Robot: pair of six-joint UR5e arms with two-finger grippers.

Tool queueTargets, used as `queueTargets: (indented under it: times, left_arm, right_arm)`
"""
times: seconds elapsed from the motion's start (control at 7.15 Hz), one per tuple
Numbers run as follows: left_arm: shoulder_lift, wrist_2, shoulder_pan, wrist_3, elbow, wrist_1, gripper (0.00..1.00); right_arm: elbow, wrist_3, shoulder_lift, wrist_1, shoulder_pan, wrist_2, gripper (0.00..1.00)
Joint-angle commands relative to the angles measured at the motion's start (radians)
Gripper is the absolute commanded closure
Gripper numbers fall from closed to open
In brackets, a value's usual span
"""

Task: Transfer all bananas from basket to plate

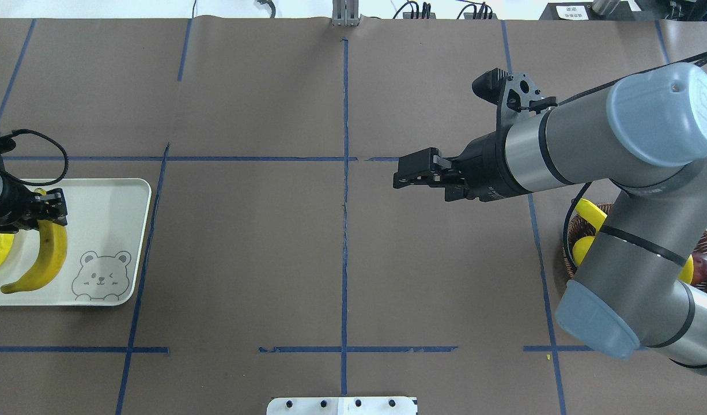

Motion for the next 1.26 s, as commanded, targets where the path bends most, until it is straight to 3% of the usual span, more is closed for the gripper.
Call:
queueTargets:
  times: [0.0,0.7,0.84,0.98,1.12]
  left_arm:
    - [0.004,0.038,-0.035,0.116,0.075,-0.005,1.0]
    - [-0.006,0.037,-0.054,0.163,0.14,-0.008,1.0]
    - [-0.008,0.035,-0.054,0.16,0.146,-0.008,0.87]
    - [-0.009,0.037,-0.054,0.156,0.152,-0.012,0.02]
    - [-0.009,0.035,-0.054,0.156,0.153,-0.04,0.0]
  right_arm:
    - [0.001,0.002,0.008,0.0,0.001,-0.001,0.0]
    - [0.002,0.0,0.012,0.001,0.004,-0.001,0.0]
    - [0.002,0.0,0.012,0.001,0.006,0.001,0.0]
    - [0.002,-0.001,0.009,0.001,0.009,0.004,0.0]
    - [0.002,-0.003,0.008,0.001,0.012,0.009,0.0]
